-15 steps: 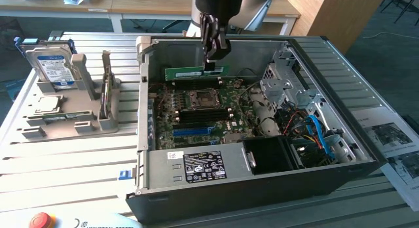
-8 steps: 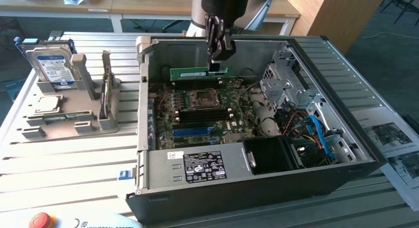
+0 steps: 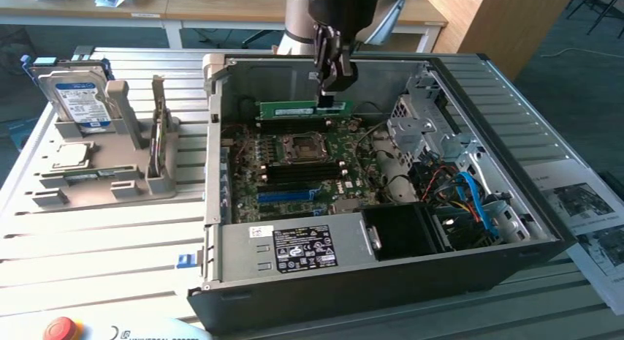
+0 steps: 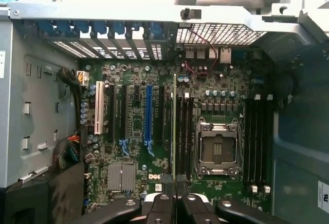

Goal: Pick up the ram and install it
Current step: 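Pick up the ram and move it above insertion slot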

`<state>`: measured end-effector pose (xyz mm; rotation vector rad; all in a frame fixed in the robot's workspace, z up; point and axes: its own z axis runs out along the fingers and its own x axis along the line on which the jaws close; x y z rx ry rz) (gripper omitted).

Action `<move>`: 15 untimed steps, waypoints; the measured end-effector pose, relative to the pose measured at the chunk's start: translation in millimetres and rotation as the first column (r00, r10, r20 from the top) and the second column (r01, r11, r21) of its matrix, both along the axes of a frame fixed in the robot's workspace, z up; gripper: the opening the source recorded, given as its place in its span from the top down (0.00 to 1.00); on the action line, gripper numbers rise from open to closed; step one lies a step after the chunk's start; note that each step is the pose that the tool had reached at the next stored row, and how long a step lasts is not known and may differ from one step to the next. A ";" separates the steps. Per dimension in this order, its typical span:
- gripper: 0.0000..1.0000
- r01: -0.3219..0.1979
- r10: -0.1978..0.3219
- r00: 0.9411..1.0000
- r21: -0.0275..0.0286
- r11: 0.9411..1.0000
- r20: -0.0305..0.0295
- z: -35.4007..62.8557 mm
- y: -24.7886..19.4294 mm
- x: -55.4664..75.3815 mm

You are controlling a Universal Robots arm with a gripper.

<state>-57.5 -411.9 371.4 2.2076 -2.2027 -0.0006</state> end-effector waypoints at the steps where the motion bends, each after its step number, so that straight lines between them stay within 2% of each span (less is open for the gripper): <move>1: 0.88 0.002 -0.002 1.000 0.000 1.000 0.000 0.0 0.0 1.0; 7: 0.88 0.002 -0.002 1.000 0.000 1.000 0.000 -0.1 0.0 1.0; 15: 0.88 0.002 -0.002 1.000 0.000 1.000 0.000 -0.1 0.0 8.7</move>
